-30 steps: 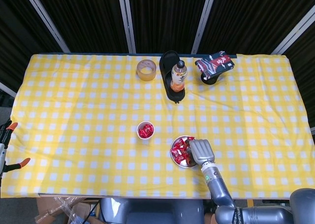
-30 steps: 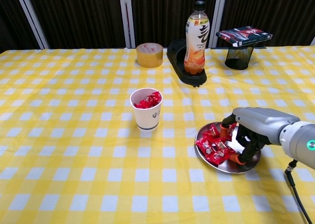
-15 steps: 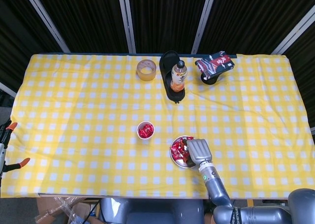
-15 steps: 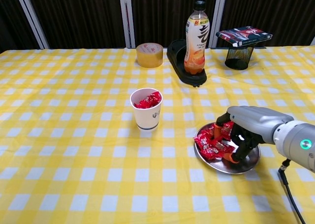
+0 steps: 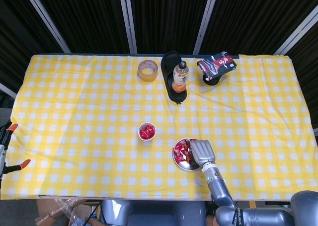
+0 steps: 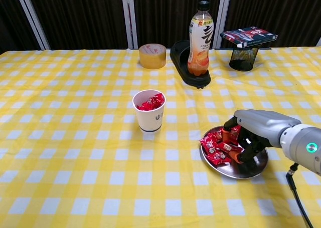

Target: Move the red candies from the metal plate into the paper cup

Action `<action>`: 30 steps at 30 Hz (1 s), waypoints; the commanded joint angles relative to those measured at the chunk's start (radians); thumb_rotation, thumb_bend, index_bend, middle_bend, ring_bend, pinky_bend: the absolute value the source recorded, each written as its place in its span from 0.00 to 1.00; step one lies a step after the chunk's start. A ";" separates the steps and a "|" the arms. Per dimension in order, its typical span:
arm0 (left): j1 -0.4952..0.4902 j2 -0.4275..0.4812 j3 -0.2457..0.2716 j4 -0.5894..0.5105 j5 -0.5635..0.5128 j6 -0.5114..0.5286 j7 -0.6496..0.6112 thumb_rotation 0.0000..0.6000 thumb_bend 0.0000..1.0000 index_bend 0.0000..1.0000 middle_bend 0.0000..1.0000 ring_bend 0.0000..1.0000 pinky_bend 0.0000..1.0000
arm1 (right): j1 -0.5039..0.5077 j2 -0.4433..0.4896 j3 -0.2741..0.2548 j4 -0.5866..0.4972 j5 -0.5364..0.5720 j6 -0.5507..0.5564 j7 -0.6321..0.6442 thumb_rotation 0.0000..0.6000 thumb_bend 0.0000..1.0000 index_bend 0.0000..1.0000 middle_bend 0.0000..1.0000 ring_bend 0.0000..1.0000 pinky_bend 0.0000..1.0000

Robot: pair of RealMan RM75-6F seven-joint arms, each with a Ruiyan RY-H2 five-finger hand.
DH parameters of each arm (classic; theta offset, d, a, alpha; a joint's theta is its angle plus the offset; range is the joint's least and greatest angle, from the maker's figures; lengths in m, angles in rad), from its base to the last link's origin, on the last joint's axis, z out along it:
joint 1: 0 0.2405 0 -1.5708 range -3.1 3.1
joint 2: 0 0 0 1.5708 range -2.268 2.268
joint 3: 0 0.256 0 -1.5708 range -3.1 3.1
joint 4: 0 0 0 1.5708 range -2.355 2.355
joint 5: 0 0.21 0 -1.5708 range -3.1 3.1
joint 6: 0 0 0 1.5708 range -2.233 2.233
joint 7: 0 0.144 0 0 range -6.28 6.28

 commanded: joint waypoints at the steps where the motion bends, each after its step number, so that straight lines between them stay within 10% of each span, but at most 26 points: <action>1: 0.000 0.000 0.000 0.000 0.000 0.000 0.000 1.00 0.05 0.00 0.00 0.00 0.00 | -0.001 0.002 0.000 -0.002 -0.001 0.000 0.000 1.00 0.51 0.53 0.89 0.90 0.90; 30: -0.002 0.003 0.002 -0.001 0.005 -0.006 -0.010 1.00 0.05 0.00 0.00 0.00 0.00 | 0.051 0.105 0.119 -0.208 -0.044 0.062 -0.043 1.00 0.53 0.55 0.89 0.90 0.90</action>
